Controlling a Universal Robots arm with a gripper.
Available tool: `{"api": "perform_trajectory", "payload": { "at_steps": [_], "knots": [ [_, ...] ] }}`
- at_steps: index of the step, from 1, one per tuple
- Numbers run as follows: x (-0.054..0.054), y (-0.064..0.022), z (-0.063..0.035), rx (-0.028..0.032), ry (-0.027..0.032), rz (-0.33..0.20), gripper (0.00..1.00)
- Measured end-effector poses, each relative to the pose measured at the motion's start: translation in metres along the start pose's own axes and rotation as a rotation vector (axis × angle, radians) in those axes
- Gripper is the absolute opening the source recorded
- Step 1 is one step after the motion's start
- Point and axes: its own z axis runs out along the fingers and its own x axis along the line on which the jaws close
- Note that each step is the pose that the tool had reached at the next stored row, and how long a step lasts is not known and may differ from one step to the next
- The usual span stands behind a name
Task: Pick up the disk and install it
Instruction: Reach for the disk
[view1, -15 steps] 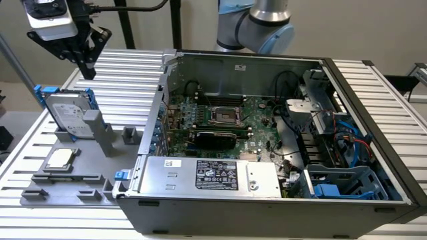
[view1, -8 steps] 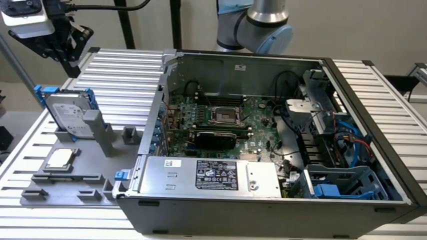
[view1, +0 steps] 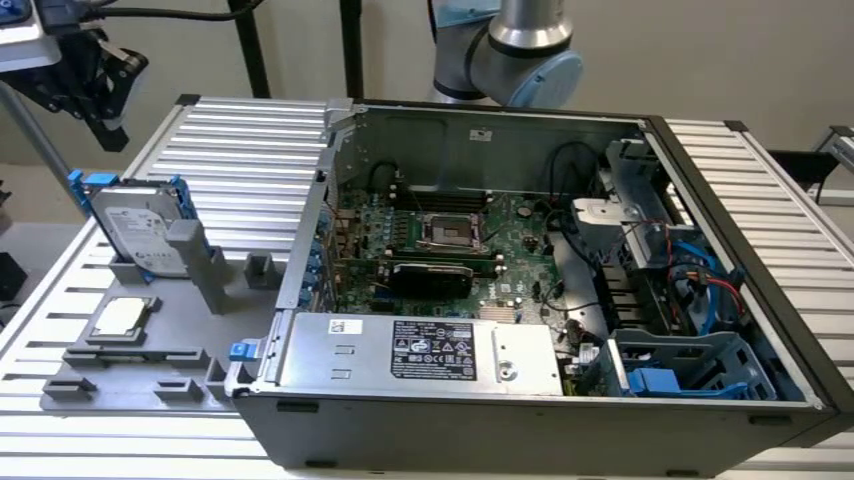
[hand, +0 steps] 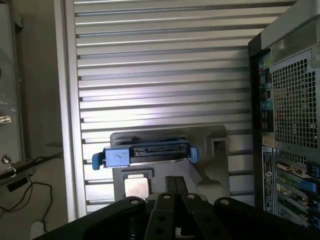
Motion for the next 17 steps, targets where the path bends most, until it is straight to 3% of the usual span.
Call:
{"api": "perform_trajectory", "payload": {
  "at_steps": [8, 17],
  "knots": [
    [0.035, 0.0053, 0.003, 0.0, 0.0002, 0.0, 0.11],
    [0.049, 0.007, 0.0056, -0.0004, 0.0015, -0.022, 0.11]
  ]
}}
